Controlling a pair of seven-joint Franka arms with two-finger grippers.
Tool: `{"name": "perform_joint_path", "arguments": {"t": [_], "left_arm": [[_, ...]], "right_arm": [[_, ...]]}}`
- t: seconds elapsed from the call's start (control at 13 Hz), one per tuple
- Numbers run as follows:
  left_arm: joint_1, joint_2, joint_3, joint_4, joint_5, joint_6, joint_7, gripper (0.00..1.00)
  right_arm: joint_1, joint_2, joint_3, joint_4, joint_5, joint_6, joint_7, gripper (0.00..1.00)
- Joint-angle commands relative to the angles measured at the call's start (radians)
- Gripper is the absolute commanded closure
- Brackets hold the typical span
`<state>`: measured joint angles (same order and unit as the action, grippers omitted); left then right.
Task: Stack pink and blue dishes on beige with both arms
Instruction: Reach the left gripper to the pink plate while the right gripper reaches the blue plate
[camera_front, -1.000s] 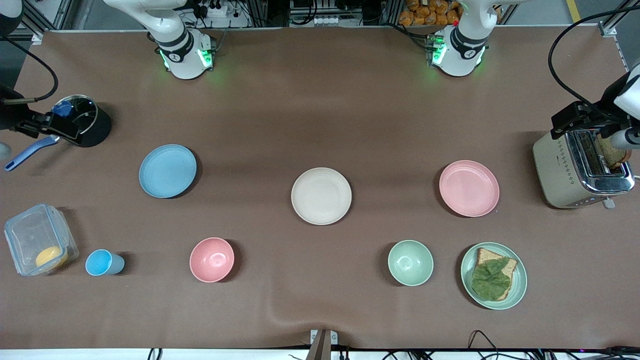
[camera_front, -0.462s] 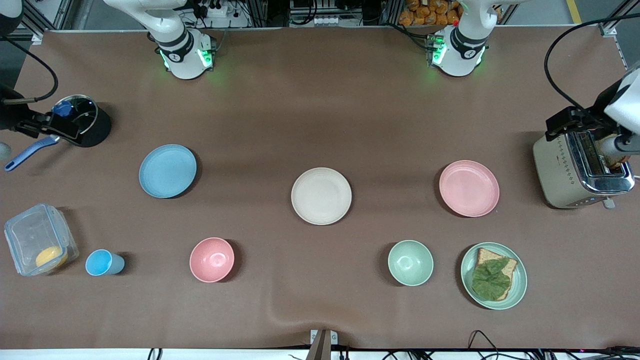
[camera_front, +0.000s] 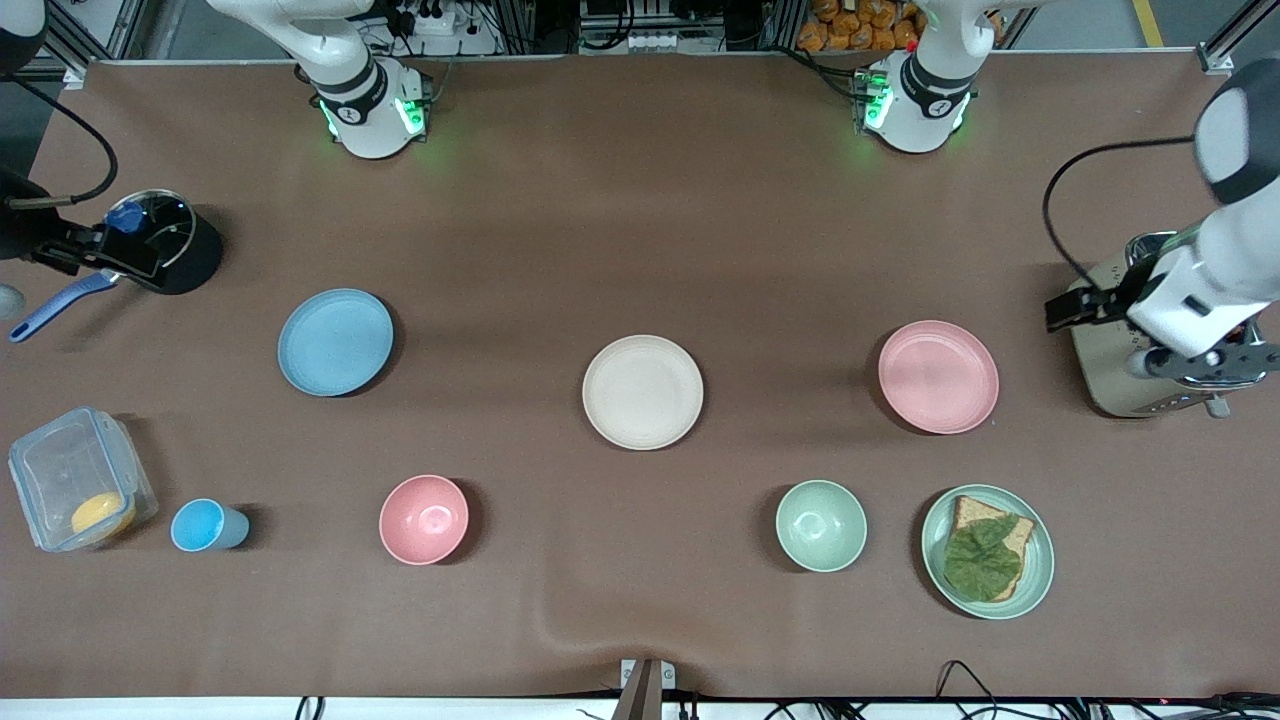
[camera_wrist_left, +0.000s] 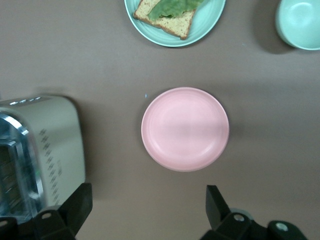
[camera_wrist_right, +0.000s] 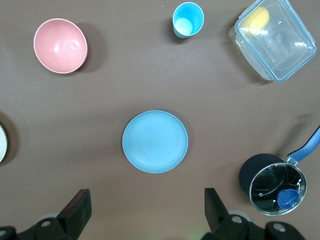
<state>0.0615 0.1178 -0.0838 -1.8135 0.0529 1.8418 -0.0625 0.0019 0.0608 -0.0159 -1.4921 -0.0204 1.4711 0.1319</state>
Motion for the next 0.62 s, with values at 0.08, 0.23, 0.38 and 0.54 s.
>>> {"name": "perform_joint_path", "arguments": {"t": [0.08, 0.23, 0.38, 0.54], "left_arm": [[0.061, -0.03, -0.002, -0.274, 0.007, 0.289, 0.0, 0.0], [0.072, -0.011, -0.001, -0.377, 0.007, 0.439, 0.001, 0.0], [0.11, 0.051, -0.002, -0.402, 0.007, 0.514, 0.015, 0.0], [0.116, 0.104, -0.002, -0.405, 0.008, 0.542, 0.016, 0.0]], "right_arm": [[0.004, -0.006, 0.002, -0.016, -0.003, -0.002, 0.005, 0.0], [-0.002, 0.008, 0.001, -0.019, -0.003, -0.003, -0.009, 0.0], [-0.003, 0.053, 0.001, -0.02, -0.013, -0.021, -0.034, 0.0], [-0.016, 0.114, -0.003, -0.029, -0.004, -0.051, -0.034, 0.0]]}}
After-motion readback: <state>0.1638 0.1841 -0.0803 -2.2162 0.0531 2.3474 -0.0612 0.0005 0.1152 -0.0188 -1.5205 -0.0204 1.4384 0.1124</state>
